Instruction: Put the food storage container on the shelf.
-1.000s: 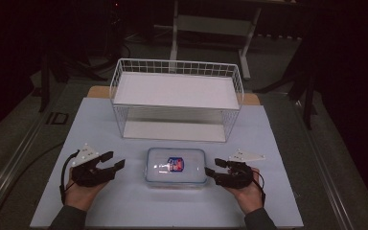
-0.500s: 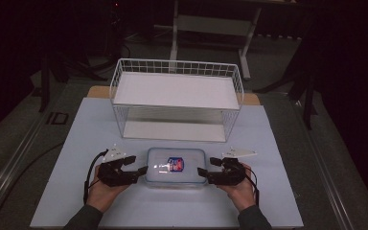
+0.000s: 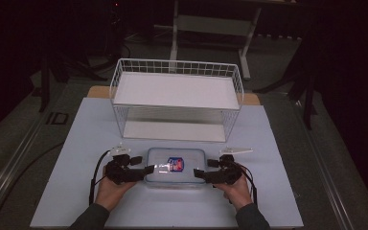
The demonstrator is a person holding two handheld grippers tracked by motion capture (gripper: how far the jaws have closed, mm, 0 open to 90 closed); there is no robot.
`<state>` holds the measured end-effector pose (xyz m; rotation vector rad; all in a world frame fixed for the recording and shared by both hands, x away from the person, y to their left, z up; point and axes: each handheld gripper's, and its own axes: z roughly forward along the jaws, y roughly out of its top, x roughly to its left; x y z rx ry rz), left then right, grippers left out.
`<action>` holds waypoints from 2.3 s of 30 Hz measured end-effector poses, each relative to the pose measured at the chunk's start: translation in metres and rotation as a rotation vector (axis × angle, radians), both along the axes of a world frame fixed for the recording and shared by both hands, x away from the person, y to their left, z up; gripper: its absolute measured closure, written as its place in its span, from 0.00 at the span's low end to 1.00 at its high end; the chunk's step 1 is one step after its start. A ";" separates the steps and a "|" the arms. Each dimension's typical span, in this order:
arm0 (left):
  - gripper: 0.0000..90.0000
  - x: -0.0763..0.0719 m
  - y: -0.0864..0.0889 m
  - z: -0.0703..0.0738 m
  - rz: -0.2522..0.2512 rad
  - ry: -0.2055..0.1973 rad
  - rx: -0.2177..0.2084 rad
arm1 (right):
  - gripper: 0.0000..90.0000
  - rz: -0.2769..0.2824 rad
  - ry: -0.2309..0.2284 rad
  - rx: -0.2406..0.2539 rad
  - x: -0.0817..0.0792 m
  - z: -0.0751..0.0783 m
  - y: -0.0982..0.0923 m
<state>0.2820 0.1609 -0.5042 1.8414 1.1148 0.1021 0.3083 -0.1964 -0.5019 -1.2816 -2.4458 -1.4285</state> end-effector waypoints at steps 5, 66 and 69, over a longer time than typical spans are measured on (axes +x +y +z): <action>0.33 0.004 0.004 -0.004 -0.005 0.050 -0.059 | 0.15 0.019 0.053 0.030 0.004 -0.006 0.002; 0.53 -0.030 0.010 0.007 -0.050 0.164 -0.151 | 0.56 0.010 0.116 0.157 -0.029 0.005 -0.020; 0.53 -0.030 0.010 0.009 -0.054 0.152 -0.150 | 0.56 0.013 0.097 0.156 -0.029 0.008 -0.020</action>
